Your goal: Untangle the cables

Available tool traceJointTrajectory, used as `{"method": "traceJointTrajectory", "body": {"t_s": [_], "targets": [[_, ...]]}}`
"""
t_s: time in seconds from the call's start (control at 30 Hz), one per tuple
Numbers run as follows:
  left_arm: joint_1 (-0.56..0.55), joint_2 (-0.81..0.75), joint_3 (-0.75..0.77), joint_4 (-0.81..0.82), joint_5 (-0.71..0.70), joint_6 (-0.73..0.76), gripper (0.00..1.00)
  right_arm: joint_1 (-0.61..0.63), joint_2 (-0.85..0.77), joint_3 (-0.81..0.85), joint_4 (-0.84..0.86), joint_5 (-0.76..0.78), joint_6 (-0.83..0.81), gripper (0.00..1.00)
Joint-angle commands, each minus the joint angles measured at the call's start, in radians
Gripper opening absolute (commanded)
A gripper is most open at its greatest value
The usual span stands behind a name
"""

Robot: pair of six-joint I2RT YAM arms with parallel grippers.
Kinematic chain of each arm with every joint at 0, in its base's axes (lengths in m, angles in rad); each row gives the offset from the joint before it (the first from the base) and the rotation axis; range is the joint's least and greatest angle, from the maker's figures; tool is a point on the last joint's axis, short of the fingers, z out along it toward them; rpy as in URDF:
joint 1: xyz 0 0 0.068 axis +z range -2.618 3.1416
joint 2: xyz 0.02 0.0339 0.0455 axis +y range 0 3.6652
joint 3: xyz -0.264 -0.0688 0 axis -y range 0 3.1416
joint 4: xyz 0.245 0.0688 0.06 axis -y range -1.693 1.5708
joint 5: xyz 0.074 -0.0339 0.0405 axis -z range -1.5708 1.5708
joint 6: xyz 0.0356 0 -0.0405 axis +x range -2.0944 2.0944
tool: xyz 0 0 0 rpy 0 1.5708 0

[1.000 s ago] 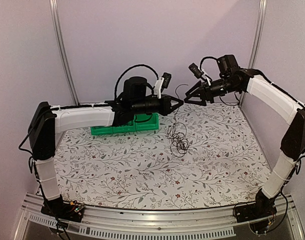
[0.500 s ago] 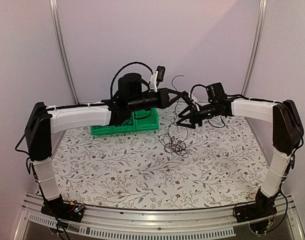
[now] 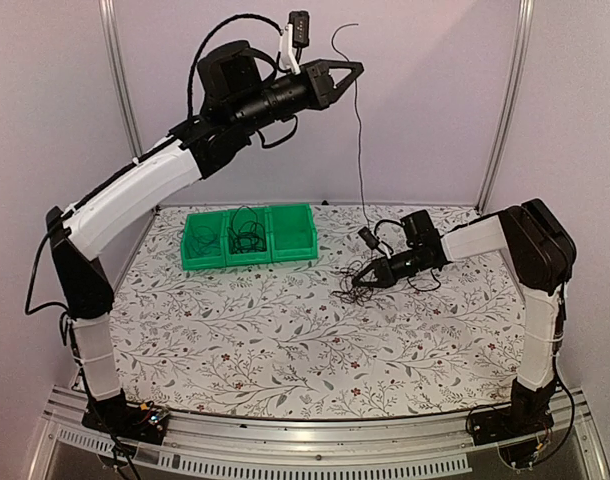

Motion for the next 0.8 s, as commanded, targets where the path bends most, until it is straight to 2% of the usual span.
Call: {"method": "traceJointTrajectory", "body": {"t_s": [0.0, 0.2, 0.33, 0.43, 0.6, 0.77], "targets": [[0.004, 0.018, 0.090, -0.001, -0.104, 0.099, 0.00, -0.044, 0.004, -0.019, 0.000, 0.066, 0.062, 0.11], [0.010, 0.050, 0.211, 0.088, -0.212, 0.125, 0.00, -0.113, 0.025, -0.009, -0.060, 0.132, 0.058, 0.28], [0.024, 0.073, 0.277, 0.101, -0.235, 0.129, 0.00, -0.126, 0.010, -0.013, -0.072, 0.166, 0.042, 0.31], [0.044, 0.060, 0.226, 0.089, -0.270, 0.123, 0.00, -0.127, -0.004, 0.008, -0.103, 0.137, 0.023, 0.36], [0.064, 0.022, 0.102, 0.081, -0.333, 0.118, 0.00, -0.128, -0.018, 0.098, -0.296, 0.082, -0.065, 0.45], [0.081, -0.010, -0.005, 0.089, -0.359, 0.107, 0.00, -0.133, -0.088, 0.053, -0.355, 0.075, -0.137, 0.50]]}}
